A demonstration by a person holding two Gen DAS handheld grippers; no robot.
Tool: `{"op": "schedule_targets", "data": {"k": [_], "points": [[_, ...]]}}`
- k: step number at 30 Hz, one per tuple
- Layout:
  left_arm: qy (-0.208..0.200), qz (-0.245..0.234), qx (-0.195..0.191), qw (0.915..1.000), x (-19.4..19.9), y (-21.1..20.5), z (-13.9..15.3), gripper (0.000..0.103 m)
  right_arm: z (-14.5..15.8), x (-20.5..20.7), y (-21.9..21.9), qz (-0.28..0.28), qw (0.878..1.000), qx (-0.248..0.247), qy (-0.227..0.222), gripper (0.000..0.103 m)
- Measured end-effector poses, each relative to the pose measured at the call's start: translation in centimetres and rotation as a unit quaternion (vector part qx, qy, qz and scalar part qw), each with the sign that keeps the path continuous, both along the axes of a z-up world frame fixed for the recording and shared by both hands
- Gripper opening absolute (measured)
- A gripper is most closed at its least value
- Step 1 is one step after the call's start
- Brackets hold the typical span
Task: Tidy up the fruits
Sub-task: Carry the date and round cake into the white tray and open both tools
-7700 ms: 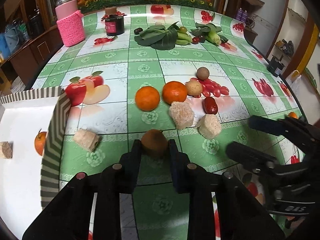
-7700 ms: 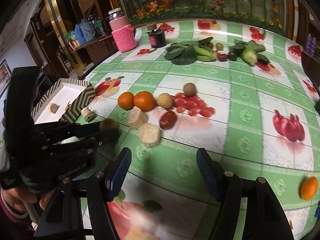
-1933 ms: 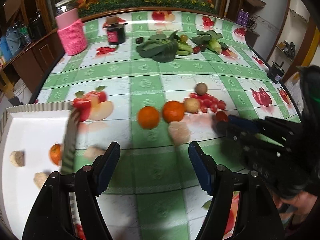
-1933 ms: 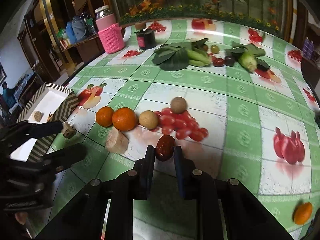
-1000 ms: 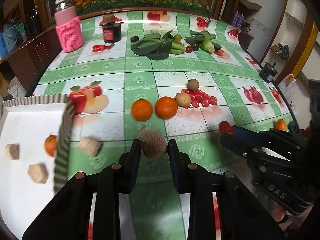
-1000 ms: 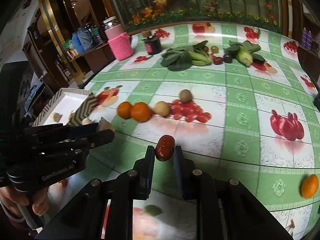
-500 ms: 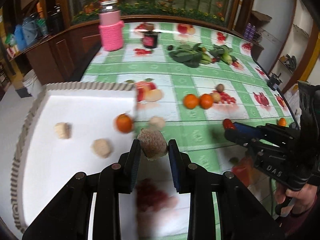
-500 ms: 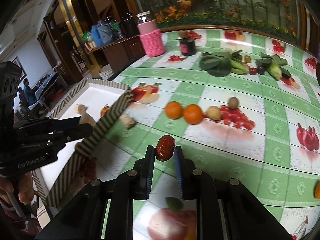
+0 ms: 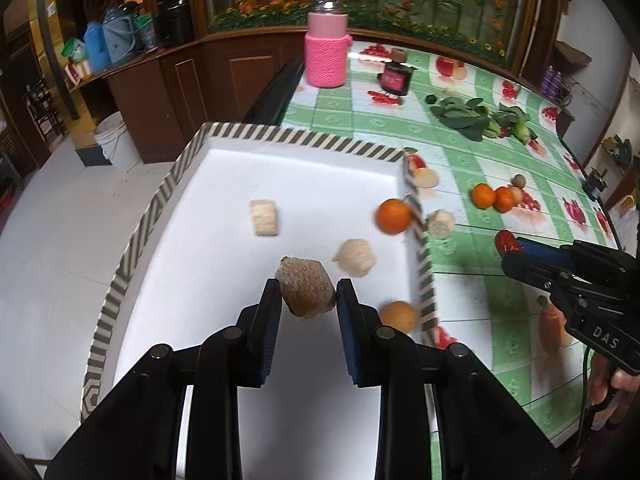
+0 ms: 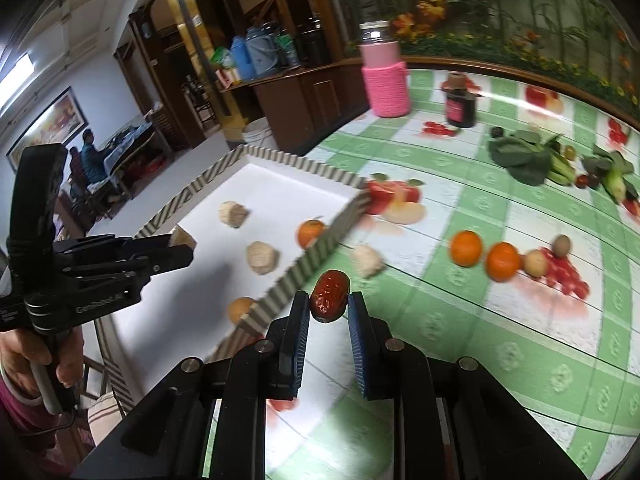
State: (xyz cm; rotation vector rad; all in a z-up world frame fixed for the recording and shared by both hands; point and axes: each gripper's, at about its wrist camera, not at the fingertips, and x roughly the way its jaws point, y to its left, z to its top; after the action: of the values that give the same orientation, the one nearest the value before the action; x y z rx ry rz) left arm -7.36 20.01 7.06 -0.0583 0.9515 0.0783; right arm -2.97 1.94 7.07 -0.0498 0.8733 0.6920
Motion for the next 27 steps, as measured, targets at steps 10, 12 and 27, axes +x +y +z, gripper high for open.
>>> {"op": "schedule_targets", "data": {"k": [10, 12, 27], "points": [[0.013, 0.009, 0.008, 0.9998, 0.4, 2.0, -1.3, 0.025, -0.5, -0.6, 4.9, 0.044, 0.999, -0.009, 0.005, 0.02], [0.017, 0.008, 0.009, 0.9998, 0.6, 2.2, -1.6, 0.025, -0.5, -0.8, 5.6, 0.052, 0.999, -0.012, 0.005, 0.02], [0.027, 0.009, 0.031, 0.9991, 1.6, 3.0, -2.4, 0.026, -1.9, -0.7, 9.9, 0.086, 0.996, -0.012, 0.03, 0.02]]}}
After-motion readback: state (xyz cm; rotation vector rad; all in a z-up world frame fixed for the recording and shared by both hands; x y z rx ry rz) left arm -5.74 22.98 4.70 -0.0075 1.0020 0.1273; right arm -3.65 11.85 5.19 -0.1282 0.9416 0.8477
